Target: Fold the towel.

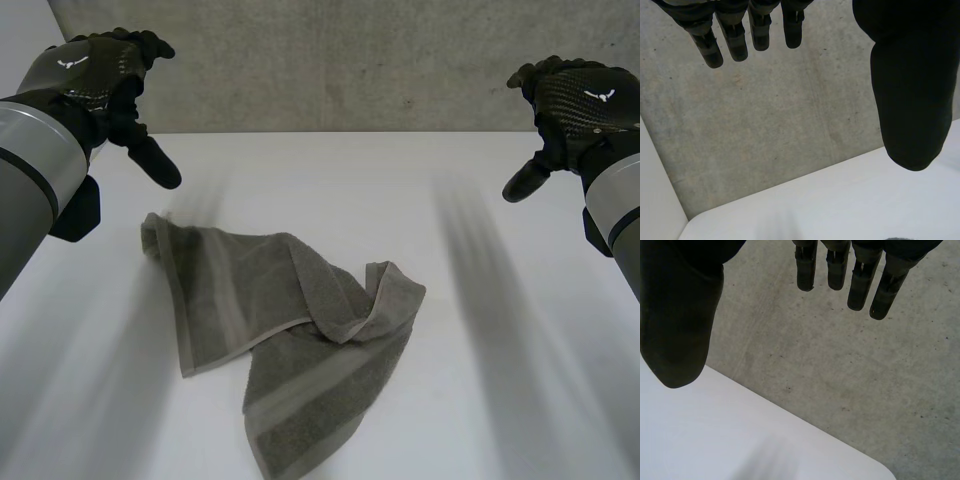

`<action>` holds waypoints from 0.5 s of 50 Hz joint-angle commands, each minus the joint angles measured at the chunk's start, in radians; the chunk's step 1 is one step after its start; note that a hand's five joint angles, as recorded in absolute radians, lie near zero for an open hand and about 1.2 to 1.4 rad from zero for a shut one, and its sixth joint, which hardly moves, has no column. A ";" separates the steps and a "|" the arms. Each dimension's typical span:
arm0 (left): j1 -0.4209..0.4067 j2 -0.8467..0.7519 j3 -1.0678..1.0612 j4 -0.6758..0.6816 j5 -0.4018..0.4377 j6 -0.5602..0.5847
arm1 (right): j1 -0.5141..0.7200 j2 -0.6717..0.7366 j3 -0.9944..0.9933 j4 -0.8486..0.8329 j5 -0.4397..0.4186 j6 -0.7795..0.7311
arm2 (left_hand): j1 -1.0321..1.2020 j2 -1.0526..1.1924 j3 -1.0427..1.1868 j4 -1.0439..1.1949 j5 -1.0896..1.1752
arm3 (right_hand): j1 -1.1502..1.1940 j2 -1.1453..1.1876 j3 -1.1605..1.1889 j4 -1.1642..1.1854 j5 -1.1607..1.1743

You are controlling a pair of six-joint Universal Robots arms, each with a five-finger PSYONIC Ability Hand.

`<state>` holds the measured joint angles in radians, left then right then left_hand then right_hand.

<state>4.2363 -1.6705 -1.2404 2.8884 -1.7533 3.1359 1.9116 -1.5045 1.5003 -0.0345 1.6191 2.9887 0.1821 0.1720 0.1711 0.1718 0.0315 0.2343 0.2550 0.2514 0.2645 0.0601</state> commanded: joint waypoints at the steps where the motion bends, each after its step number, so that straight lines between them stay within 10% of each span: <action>1: -0.024 0.003 -0.001 0.002 0.003 0.000 | -0.011 0.001 -0.003 -0.001 -0.004 0.001 | -0.001 0.009 0.010 0.009 -0.025 | -0.060 -0.080 -0.077 -0.090 -0.060; 7: -0.030 0.000 -0.025 0.011 0.020 0.000 | -0.011 0.010 -0.006 0.001 -0.021 -0.014 | 0.031 0.041 0.042 0.042 0.007 | -0.060 -0.080 -0.077 -0.090 -0.060; 19: -0.099 -0.150 -0.048 0.002 0.161 0.032 | 0.004 0.173 0.017 0.122 -0.369 -0.355 | 0.058 0.068 0.069 0.068 0.034 | -0.060 -0.080 -0.077 -0.090 -0.060; 25: -0.125 -0.267 -0.068 -0.020 0.158 0.208 | 0.003 0.266 0.023 0.125 -0.416 -0.373 | 0.084 0.094 0.095 0.095 0.060 | -0.060 -0.080 -0.077 -0.090 -0.060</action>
<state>4.1337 -1.8422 -1.2910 2.8885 -1.5963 3.1979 1.9149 -1.3168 1.5170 0.0841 1.2445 2.6353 0.2137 0.2137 0.2144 0.2136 0.0315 0.2343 0.2553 0.2514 0.2645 0.0601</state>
